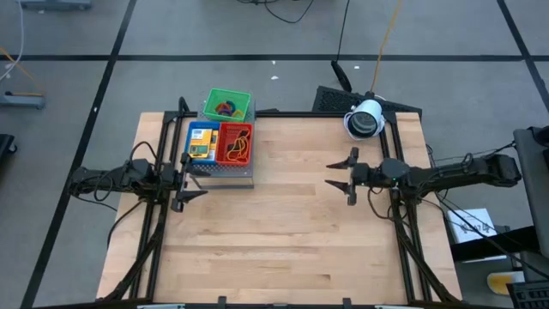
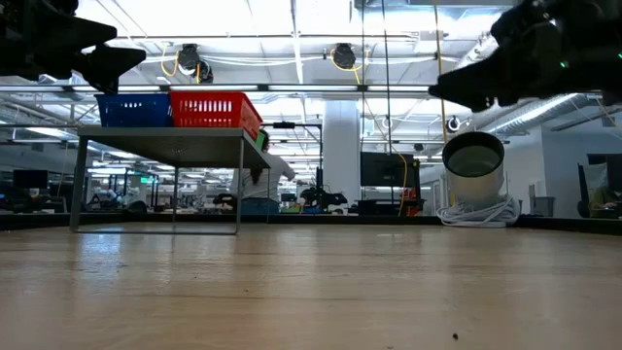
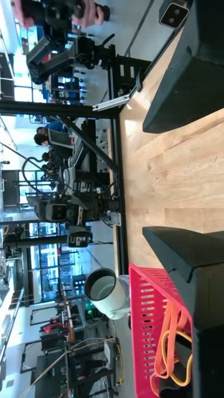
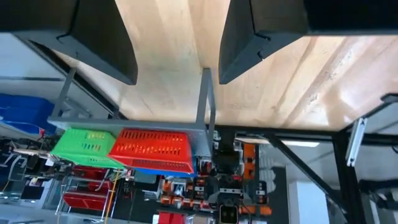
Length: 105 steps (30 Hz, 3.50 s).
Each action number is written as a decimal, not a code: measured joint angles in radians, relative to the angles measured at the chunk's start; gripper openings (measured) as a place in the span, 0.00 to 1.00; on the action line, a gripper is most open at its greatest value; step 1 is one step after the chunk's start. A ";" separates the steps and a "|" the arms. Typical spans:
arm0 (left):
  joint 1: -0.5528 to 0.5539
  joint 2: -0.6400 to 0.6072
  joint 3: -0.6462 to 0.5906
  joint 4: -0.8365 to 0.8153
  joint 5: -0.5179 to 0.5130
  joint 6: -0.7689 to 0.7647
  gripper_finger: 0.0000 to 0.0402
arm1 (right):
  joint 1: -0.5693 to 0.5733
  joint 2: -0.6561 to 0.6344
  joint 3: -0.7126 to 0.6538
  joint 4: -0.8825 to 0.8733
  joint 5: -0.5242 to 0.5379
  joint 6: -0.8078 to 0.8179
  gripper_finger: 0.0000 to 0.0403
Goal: Pick & Place Office Desk Supplies
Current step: Return to Home Position
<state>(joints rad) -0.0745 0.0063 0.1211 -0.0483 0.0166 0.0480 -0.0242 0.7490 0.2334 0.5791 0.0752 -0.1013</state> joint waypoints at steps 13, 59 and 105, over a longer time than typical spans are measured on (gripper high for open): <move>0.000 0.000 0.000 0.000 0.000 0.000 0.67 | 0.000 -0.130 -0.140 -0.007 0.031 0.017 0.53; 0.000 0.000 0.000 0.000 0.000 0.000 0.67 | 0.000 -0.543 -0.188 -0.408 0.055 0.037 0.53; 0.000 0.000 0.000 0.000 0.000 0.000 0.67 | 0.000 -0.543 -0.189 -0.408 0.054 0.037 0.53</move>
<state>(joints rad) -0.0743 0.0063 0.1211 -0.0483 0.0167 0.0483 -0.0244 0.2062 0.0448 0.1711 0.1295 -0.0643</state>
